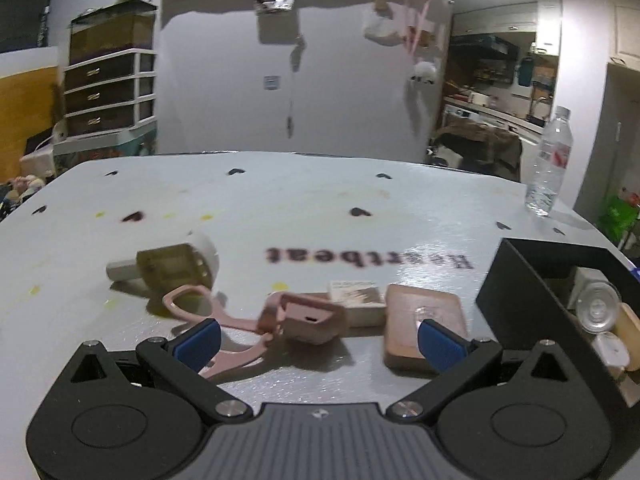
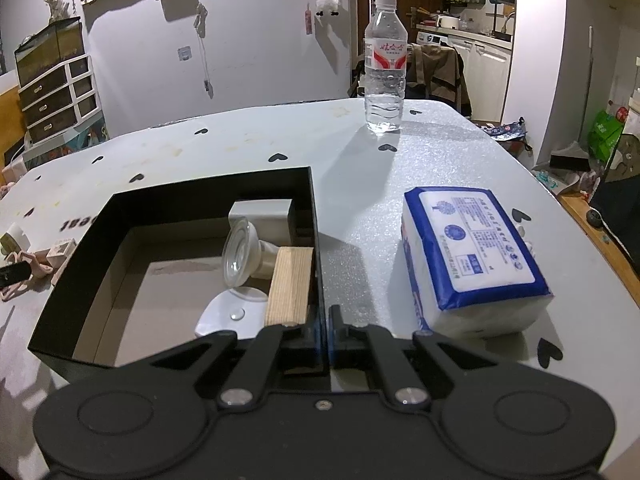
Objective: Organize rigid objects
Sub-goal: 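Move the left tool to the pink clip and grasp it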
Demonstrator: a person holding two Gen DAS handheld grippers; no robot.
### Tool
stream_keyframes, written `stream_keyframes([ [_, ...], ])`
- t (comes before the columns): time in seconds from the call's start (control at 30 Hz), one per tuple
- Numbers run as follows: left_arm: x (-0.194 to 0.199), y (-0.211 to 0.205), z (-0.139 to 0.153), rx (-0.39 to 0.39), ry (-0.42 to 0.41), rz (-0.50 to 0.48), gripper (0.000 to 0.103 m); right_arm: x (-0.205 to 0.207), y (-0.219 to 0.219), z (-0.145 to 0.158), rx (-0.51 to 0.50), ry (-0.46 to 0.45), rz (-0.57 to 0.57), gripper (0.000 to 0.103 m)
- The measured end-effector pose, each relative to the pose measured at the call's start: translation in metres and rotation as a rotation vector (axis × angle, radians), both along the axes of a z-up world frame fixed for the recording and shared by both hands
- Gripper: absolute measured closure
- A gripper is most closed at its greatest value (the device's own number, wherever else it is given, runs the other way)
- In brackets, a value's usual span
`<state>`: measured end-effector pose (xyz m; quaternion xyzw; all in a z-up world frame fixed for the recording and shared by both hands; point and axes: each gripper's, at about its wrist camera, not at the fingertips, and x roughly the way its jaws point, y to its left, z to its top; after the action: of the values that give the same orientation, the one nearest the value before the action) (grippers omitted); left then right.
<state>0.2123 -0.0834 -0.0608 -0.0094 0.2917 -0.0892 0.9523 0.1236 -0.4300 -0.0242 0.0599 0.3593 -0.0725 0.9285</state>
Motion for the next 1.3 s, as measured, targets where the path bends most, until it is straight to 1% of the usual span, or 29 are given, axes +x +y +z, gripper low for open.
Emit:
stream_keyframes([
  [0.1,0.002,0.004,-0.002,-0.037,0.007,0.011,0.0,0.0,-0.001,-0.001,0.006,-0.002,-0.003,0.099],
  [0.2,0.006,0.002,-0.003,-0.049,0.012,0.035,0.001,0.001,-0.001,-0.002,0.009,-0.001,-0.007,0.099],
  [0.23,0.008,0.002,-0.004,-0.056,0.02,0.042,0.002,0.001,-0.001,-0.003,0.01,0.0,-0.007,0.099],
  [0.3,0.014,0.001,-0.007,-0.071,0.046,0.053,0.006,0.001,-0.002,-0.004,0.014,-0.001,-0.01,0.099],
  [0.33,0.018,0.001,-0.008,-0.08,0.067,0.058,0.007,0.001,-0.002,-0.004,0.016,-0.002,-0.011,0.099],
  [0.43,0.026,-0.001,-0.008,-0.083,0.07,0.079,0.007,0.002,-0.002,-0.004,0.017,-0.002,-0.01,0.099],
  [0.5,0.033,0.0,-0.009,-0.105,0.094,0.091,0.007,0.002,-0.002,-0.004,0.017,-0.001,-0.01,0.099],
  [0.63,0.041,-0.002,-0.01,-0.073,0.096,0.117,0.007,0.002,-0.002,-0.005,0.021,-0.004,-0.01,0.099],
  [0.73,0.041,-0.005,-0.012,-0.033,0.088,0.12,0.013,0.002,-0.003,-0.006,0.028,-0.007,-0.007,0.099],
  [0.83,0.039,-0.002,-0.012,-0.02,0.081,0.117,0.021,0.002,-0.004,-0.006,0.025,-0.007,-0.004,0.099],
  [0.9,0.035,0.0,-0.012,-0.005,0.072,0.114,0.031,0.002,-0.004,-0.006,0.025,-0.007,-0.004,0.099],
  [0.93,0.034,0.001,-0.012,0.006,0.068,0.113,0.033,0.002,-0.004,-0.006,0.025,-0.008,-0.004,0.099],
  [1.17,0.021,0.0,-0.011,0.024,0.044,0.064,0.042,0.001,-0.003,-0.007,0.026,-0.011,-0.009,0.099],
  [1.3,0.014,0.0,-0.008,0.023,0.032,0.042,0.049,0.001,-0.003,-0.007,0.025,-0.012,-0.009,0.099],
])
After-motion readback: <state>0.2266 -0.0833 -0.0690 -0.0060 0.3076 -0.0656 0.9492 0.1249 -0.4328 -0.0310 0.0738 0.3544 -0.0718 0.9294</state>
